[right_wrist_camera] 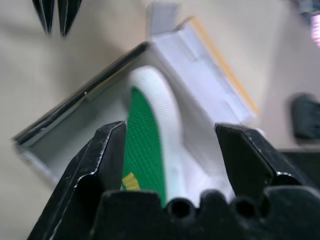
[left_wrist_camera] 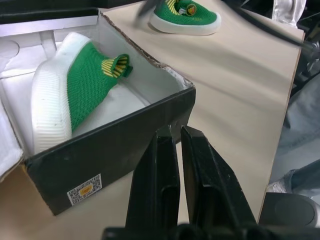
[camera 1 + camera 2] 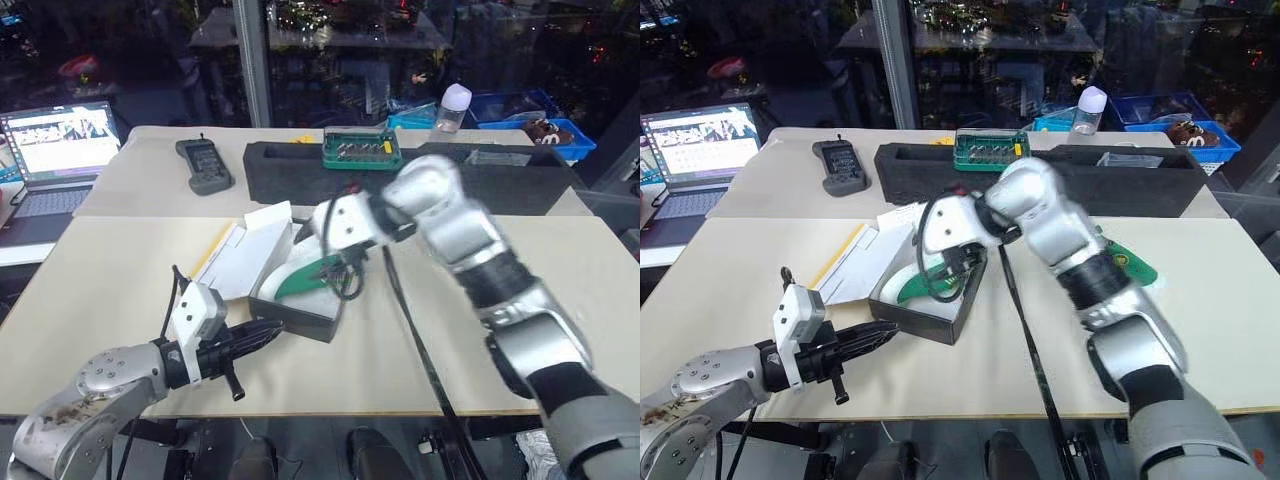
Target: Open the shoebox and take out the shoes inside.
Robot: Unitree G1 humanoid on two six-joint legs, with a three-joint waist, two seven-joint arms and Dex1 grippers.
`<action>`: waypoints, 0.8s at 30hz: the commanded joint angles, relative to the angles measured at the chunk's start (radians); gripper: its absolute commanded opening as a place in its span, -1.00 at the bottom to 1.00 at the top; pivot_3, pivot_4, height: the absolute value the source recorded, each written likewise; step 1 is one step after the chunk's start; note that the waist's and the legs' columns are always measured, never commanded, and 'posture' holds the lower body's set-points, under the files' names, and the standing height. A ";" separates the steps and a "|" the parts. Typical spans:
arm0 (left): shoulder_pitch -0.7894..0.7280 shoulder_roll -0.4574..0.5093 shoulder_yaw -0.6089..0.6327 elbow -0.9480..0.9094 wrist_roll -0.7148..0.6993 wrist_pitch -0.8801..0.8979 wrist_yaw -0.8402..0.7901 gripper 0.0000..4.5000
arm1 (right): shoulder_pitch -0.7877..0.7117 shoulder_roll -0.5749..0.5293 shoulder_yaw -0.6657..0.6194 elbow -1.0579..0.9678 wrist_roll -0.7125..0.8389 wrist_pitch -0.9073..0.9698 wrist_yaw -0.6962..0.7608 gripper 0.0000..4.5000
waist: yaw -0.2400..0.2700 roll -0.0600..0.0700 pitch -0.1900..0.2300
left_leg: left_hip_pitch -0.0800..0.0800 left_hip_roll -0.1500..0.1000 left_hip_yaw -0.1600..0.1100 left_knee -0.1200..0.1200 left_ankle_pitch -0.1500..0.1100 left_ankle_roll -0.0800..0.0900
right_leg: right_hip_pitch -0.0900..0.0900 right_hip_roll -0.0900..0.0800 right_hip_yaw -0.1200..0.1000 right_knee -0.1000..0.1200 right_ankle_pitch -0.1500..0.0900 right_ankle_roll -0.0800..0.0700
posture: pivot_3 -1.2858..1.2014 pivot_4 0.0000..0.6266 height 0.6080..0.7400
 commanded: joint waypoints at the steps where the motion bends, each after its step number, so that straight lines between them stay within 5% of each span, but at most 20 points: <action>1: 0.021 -0.005 0.024 -0.041 -0.006 -0.017 0.011 -0.86 | -0.081 0.034 0.003 0.148 -0.037 -0.147 -0.041 0.52 | 0.002 0.000 0.000 | 0.000 0.000 0.000 0.000 0.000 0.000 | 0.000 0.000 0.000 0.000 0.000 0.000 | 0.03 -0.52 0.62; 15: 0.050 -0.010 0.042 -0.074 -0.019 -0.011 0.056 -0.86 | -0.090 0.131 0.086 0.446 -0.173 -0.384 -0.105 0.52 | -0.005 0.001 0.000 | 0.001 0.000 -0.001 -0.001 0.000 0.000 | 0.000 0.000 -0.001 0.001 0.000 0.000 | 0.03 -0.52 0.62; 18: 0.046 -0.009 0.039 -0.072 -0.021 -0.010 0.059 -0.86 | -0.092 0.130 0.076 0.444 -0.168 -0.383 -0.110 0.24 | -0.007 0.001 0.000 | 0.001 0.000 -0.001 -0.001 0.000 0.000 | 0.000 0.000 -0.001 0.001 0.000 0.000 | 0.03 -0.52 0.62; 24: 0.035 -0.004 0.032 -0.068 -0.021 -0.010 0.057 -0.86 | -0.103 0.127 0.049 0.428 -0.162 -0.377 -0.146 -0.68 | -0.008 0.001 0.000 | 0.001 0.000 -0.001 -0.001 0.000 0.000 | 0.000 0.000 -0.001 0.001 0.000 0.000 | 0.03 -0.52 0.62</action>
